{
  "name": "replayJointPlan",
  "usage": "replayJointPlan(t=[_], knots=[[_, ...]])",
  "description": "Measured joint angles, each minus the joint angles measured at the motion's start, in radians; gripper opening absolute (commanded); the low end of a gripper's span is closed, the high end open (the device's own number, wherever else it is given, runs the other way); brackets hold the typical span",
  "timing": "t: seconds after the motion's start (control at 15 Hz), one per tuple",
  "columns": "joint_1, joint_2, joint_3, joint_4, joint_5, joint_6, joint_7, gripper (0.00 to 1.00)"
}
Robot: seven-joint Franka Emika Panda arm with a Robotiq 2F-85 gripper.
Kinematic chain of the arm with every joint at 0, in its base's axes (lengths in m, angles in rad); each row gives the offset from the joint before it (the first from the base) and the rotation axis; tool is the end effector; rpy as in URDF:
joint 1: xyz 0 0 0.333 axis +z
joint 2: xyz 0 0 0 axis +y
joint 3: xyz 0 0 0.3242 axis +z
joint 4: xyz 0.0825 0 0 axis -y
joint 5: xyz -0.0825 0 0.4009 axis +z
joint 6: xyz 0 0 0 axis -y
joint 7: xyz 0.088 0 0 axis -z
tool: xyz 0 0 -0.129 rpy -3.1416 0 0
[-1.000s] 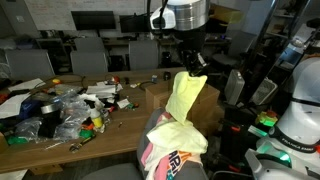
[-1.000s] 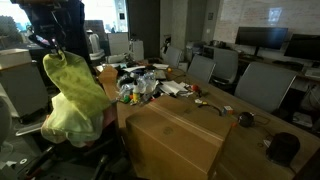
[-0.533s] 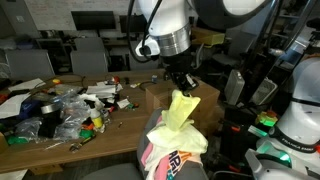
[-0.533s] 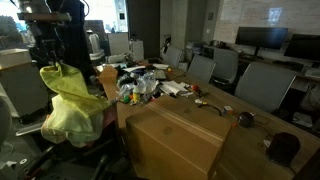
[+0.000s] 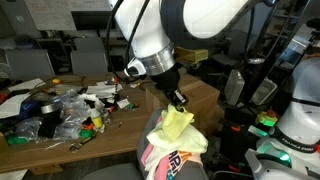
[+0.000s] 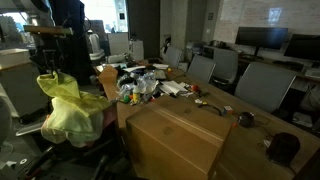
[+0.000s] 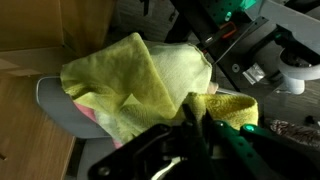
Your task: Remove all the clothes from the top of the box and hang them on the chair
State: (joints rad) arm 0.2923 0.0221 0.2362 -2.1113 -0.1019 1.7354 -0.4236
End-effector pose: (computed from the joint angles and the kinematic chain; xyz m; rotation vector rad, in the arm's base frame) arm 0.4413 0.2442 0.3590 2.6160 1.4122 -0.5903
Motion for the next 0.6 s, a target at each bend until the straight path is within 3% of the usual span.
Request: replayJointPlan(t=[0.6], knots=[[-0.078,0.062,-0.019,0.014,0.165,0.000,-0.043,0.02]])
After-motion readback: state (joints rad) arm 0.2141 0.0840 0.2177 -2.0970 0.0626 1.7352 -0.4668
